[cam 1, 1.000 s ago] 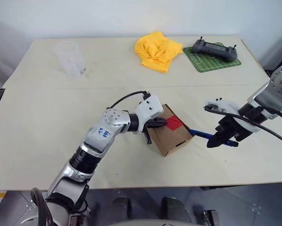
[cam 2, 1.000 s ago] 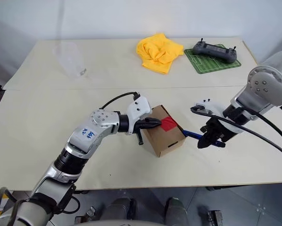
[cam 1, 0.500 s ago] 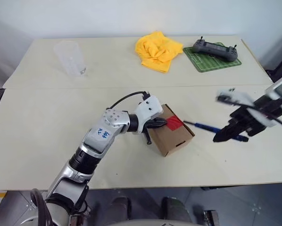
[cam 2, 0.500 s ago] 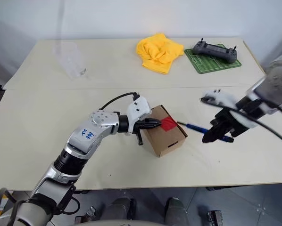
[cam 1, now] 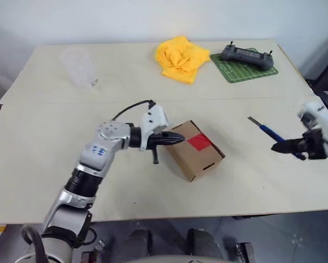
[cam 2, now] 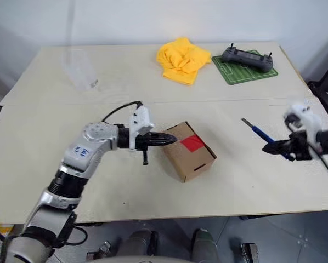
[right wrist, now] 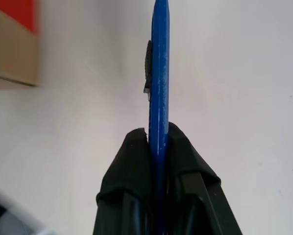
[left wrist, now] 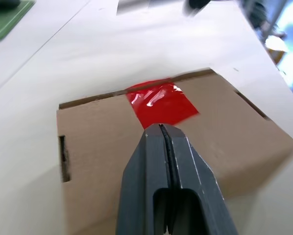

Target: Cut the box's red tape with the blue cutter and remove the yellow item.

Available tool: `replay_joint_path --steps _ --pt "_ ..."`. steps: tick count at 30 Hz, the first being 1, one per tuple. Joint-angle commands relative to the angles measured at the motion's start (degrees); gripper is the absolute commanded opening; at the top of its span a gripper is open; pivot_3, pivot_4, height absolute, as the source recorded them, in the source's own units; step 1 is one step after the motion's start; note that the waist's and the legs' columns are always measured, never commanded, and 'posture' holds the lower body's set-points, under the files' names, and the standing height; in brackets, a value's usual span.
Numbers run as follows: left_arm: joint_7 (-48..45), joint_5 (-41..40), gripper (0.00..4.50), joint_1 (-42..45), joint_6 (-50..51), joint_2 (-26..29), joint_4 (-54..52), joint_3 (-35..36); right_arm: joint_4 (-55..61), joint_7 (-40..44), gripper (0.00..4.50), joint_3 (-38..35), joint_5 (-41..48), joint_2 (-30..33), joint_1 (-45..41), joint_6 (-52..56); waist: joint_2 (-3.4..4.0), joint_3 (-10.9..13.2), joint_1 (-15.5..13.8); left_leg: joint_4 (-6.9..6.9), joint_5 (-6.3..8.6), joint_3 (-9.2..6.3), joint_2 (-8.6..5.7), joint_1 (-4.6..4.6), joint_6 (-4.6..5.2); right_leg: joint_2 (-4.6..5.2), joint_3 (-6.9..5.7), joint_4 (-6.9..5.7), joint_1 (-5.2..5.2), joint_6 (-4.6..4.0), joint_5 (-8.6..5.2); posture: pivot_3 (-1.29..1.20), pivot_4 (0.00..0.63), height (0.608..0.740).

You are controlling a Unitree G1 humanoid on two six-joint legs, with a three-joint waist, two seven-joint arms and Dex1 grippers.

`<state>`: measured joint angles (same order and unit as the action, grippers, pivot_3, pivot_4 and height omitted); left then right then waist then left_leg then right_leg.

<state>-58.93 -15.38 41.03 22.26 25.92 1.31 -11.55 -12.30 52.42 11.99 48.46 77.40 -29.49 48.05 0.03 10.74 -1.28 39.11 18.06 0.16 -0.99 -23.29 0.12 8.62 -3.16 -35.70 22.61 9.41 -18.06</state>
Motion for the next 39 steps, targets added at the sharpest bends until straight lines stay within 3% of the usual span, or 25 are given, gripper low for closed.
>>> replay_joint_path --steps 1,3,5,12,16,18,20,26,28,30,34,39 --pt "-5.86 -2.34 0.0 -1.08 -4.78 4.16 0.55 3.7 -6.17 -3.27 0.07 -7.85 -9.85 -6.46 5.42 -18.97 0.02 -0.01 0.07 0.01 0.0 0.04 0.02 0.02 0.0 0.0 -0.02 -0.01 0.0 0.0 0.0 0.0 0.15 0.74" --pt "-7.94 -3.08 0.0 -2.35 -5.59 7.15 0.55 5.48 -11.64 -4.26 0.07 -9.12 -15.13 -11.14 7.02 -27.15 0.03 -0.02 0.26 0.03 -0.01 0.12 0.09 0.08 -0.01 -0.02 -0.1 -0.01 -0.02 0.0 0.0 0.0 0.15 0.74" --pt "-8.66 -3.75 0.0 -3.39 -5.76 9.17 0.33 7.0 -15.67 -4.59 0.07 -11.48 -16.75 -14.31 6.4 -28.64 0.02 -0.01 0.45 0.03 -0.01 0.18 0.12 0.12 -0.01 -0.02 -0.1 -0.02 -0.03 0.0 0.0 0.0 0.15 0.74" --pt "-10.11 -6.22 0.0 -11.83 -2.23 16.12 -4.61 11.28 -18.65 5.02 2.44 -18.03 -19.31 -14.52 6.84 -32.82 0.04 -0.02 0.52 0.11 -0.01 0.13 0.15 0.17 -0.01 -0.02 -0.09 0.01 -0.15 0.04 0.05 0.0 0.15 0.74" --pt "-8.69 -7.56 0.0 -18.24 -0.25 18.18 -8.34 14.0 -15.6 11.66 3.81 -24.46 -16.16 -14.12 6.89 -33.41 0.04 -0.01 0.44 0.09 -0.01 0.13 0.17 0.18 -0.01 -0.03 -0.09 0.01 -0.15 0.04 0.06 0.0 0.15 0.74" --pt "-7.02 -7.82 0.0 -22.99 0.35 18.37 -10.65 15.37 -9.08 16.13 3.81 -25.67 -13.03 -13.91 8.1 -29.04 0.05 -0.01 0.56 0.09 -0.01 0.13 0.19 0.19 -0.01 -0.03 -0.08 0.02 -0.16 0.03 0.06 0.0 0.15 0.74" --pt "-4.24 -7.61 0.0 -25.72 0.95 16.9 -12.9 14.99 -2.37 16.23 3.42 -24.25 -12.56 -16.25 8.6 -26.82 0.07 -0.02 0.78 0.06 -0.01 0.13 0.24 0.23 -0.01 -0.05 -0.08 0.01 -0.16 0.03 0.06 0.0 0.15 0.74" --pt "2.99 -4.59 0.0 -26.32 1.82 11.89 -14.25 10.77 5.54 9.86 1.34 -18.9 -19.46 -24.81 7.42 -28.73 0.0 -0.04 0.3 0.11 -0.07 0.12 0.2 0.28 -0.08 -0.05 -0.03 0.0 -0.23 -0.06 0.18 0.0 0.15 0.74" --pt "9.57 -3.16 0.0 -23.18 4.07 5.35 -13.85 7.31 9.33 6.49 0.6 -13.58 -20.97 -30.23 6.26 -25.12 0.03 -0.05 -0.11 0.11 -0.09 0.16 0.17 0.27 -0.07 -0.04 0.03 -0.04 -0.17 -0.06 0.19 0.0 0.15 0.74" --pt "13.28 -0.69 0.0 -20.79 4.41 1.37 -12.46 4.85 10.25 3.13 0.04 -9.45 -26.51 -34.47 5.48 -28.44 -0.03 -0.06 -0.24 0.16 -0.11 0.1 0.16 0.29 -0.09 -0.05 0.03 -0.11 -0.2 -0.03 0.23 0.0 0.15 0.74" --pt "15.52 1.92 0.0 -18.5 6.1 -0.73 -10.42 2.05 10.23 -1.01 0.04 -8.17 -28.93 -39.93 4.25 -27.6 -0.03 -0.08 -0.02 0.16 -0.12 0.14 0.14 0.25 -0.11 -0.06 0.05 -0.17 -0.08 -0.02 0.25 0.0 0.15 0.74" --pt "15.97 2.15 0.0 -17.07 8.33 -0.86 -9.97 1.3 17.85 0.09 0.04 -5.56 -27.34 -41.22 5.76 -21.99 -0.03 -0.08 0.0 0.1 -0.13 0.12 0.16 0.24 -0.12 -0.08 0.02 -0.14 -0.07 -0.02 0.25 0.0 0.15 0.74"
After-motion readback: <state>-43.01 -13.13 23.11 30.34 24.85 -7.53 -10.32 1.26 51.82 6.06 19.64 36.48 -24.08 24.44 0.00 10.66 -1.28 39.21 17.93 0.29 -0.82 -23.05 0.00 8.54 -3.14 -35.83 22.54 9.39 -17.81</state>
